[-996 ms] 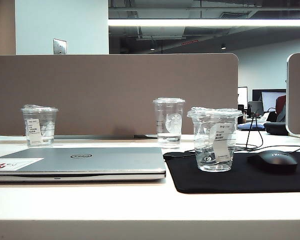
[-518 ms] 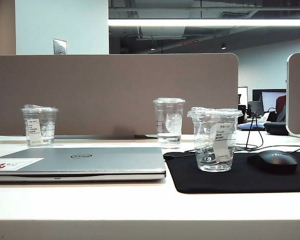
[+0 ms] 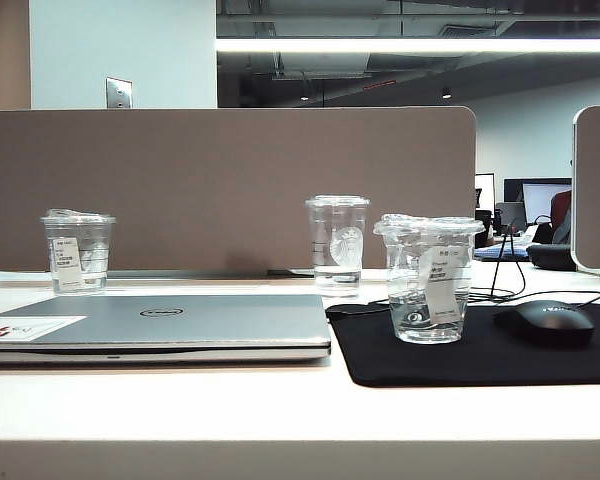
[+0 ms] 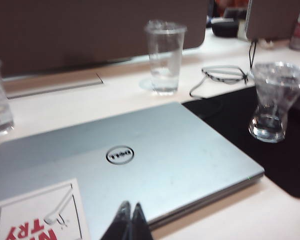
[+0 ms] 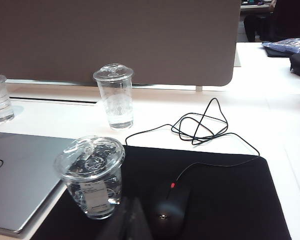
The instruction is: Pick up the coffee cup on the middle and place it on the right side of the laptop.
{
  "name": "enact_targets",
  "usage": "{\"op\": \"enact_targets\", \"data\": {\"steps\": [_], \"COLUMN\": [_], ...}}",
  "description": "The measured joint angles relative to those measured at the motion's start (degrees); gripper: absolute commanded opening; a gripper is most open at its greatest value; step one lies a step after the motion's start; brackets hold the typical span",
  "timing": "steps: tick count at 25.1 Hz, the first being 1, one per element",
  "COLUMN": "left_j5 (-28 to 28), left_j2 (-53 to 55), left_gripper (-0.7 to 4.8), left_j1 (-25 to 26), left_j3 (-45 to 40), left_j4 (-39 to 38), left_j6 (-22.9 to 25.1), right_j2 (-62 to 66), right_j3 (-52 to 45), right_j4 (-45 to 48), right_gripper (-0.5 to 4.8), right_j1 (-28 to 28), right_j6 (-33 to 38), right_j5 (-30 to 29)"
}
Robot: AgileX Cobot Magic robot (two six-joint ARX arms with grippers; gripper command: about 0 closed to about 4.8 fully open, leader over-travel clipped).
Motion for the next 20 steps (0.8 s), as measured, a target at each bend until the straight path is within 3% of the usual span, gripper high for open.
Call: {"op": "enact_targets", "data": {"steps": [10, 15, 17, 18, 20], "left_j5": [-0.59, 1.99, 4.66, 7.82, 10.14], "left_j2": [0.02, 0.02, 0.02, 0.02, 0.02], "left_gripper": [-0.06, -0.06, -0.06, -0.06, -0.06], "left_j1": [2.32, 12.85, 18.71, 24.33, 29.11], "left_j3": [0.00, 0.00, 0.00, 0.00, 0.00], "left_j4": [0.22, 0.22, 0.24, 0.26, 0.31], "left_j6": [6.60, 6.78, 6.47, 5.73, 4.13], "right_j2": [0.00, -0.02, -0.02, -0.02, -0.02], "right_j3": [-11.39, -14.69, -15.85, -17.49, -19.19], "right_j4": [12.22, 15.12, 16.24, 17.84, 18.47], "right_gripper": [-0.05, -0.05, -0.05, -0.06, -0.05], "right_j1": [0.00, 0.00, 0.00, 0.00, 0.00], "right_j6": [-0.07, -0.09, -0.09, -0.09, -0.11], "right_j5": [-2.16, -2.10, -2.10, -2.05, -1.99]}}
